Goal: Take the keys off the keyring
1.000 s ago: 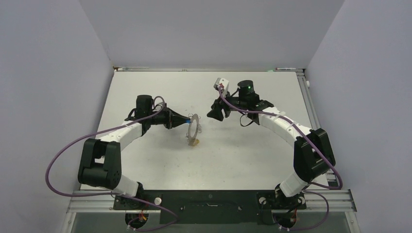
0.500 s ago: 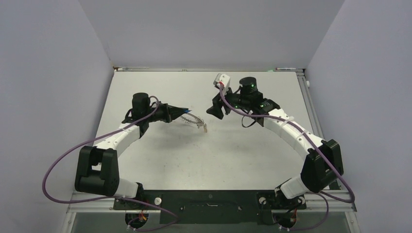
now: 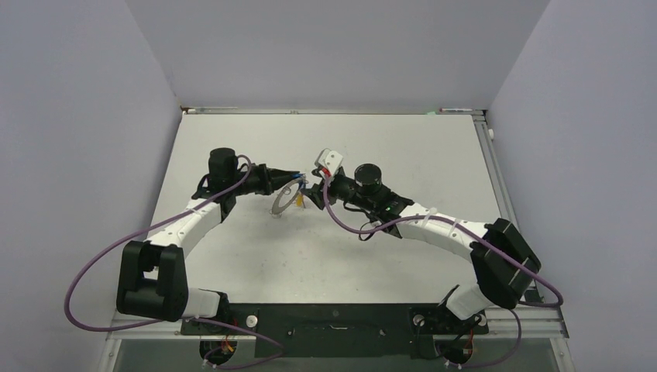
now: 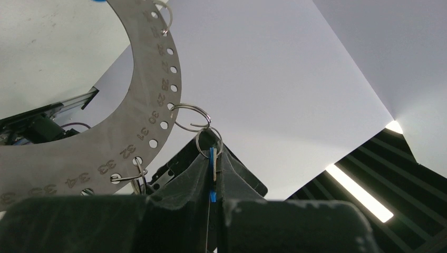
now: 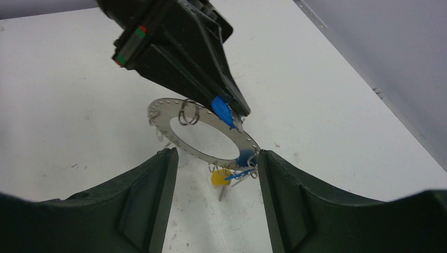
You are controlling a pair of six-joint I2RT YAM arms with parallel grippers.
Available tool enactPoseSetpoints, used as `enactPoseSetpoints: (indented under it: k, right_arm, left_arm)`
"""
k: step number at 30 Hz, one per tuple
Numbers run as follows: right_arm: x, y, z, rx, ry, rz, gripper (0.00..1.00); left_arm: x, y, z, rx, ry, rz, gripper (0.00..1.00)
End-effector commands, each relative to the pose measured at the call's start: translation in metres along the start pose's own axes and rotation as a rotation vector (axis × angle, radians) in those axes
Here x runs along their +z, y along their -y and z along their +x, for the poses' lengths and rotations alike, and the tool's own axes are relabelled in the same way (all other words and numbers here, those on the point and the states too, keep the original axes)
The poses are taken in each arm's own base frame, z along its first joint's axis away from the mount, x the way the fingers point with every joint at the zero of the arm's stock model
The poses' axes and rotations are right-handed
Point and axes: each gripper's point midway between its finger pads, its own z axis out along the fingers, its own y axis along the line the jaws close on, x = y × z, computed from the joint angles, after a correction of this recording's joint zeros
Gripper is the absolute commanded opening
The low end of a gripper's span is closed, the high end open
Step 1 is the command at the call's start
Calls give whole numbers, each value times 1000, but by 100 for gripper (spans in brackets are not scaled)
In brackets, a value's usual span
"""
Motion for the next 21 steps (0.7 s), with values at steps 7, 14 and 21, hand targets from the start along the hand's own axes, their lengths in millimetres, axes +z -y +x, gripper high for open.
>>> enactPoseSetpoints:
  k: [7,14,21]
  right_arm:
    - [12,26,-27,-82,224,134,45]
    - [18,25,-9,-148,154,42,49]
    - [14,26,-11,-278,167,11,48]
  left_arm:
    - [-13,29,32,67,-67,80,0]
    - [-14,19,39,82,-91,63,0]
    - [-10,14,43,93,-108,54,0]
